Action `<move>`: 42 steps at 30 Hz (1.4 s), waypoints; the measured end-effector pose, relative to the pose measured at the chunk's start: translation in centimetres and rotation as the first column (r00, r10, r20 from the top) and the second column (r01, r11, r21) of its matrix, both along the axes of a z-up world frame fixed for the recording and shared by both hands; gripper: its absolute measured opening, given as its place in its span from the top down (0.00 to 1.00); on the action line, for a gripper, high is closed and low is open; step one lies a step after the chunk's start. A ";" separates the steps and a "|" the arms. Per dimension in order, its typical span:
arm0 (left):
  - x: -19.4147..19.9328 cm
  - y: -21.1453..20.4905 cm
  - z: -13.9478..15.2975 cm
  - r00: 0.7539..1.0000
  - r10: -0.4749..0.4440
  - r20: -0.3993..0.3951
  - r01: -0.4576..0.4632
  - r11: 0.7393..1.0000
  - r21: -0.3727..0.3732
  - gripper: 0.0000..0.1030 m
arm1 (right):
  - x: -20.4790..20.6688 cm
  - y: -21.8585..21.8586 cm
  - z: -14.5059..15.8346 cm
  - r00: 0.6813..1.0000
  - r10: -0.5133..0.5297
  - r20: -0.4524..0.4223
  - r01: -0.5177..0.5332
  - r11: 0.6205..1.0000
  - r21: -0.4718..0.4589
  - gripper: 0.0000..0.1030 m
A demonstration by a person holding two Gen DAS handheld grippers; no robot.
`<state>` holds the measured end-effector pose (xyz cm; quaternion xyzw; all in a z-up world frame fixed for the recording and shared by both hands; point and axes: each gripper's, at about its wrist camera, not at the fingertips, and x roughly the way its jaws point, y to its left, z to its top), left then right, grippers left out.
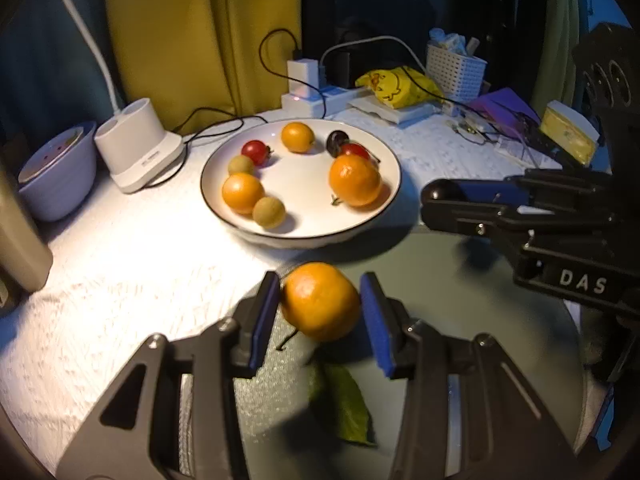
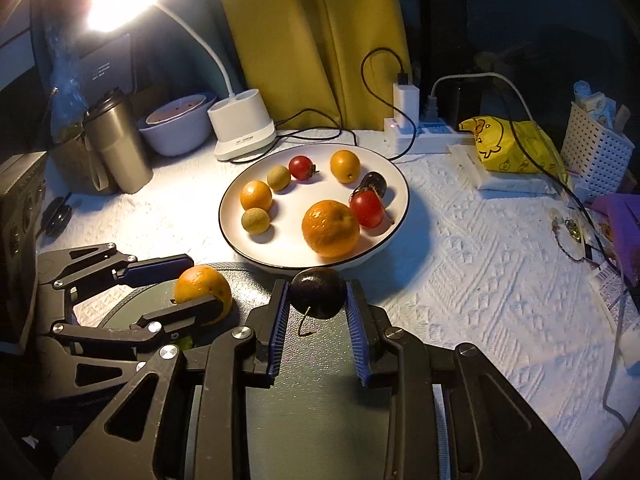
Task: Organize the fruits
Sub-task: 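Carry the orange and cherry onto the white plate and open both tools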
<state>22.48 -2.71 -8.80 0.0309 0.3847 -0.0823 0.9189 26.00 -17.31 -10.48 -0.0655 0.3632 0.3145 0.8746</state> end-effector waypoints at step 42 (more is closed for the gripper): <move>5.1 0.2 1.9 0.998 -0.044 0.046 0.048 0.995 -0.093 0.60 | 5.0 -0.4 1.7 0.999 -0.028 0.031 0.026 0.998 0.051 0.71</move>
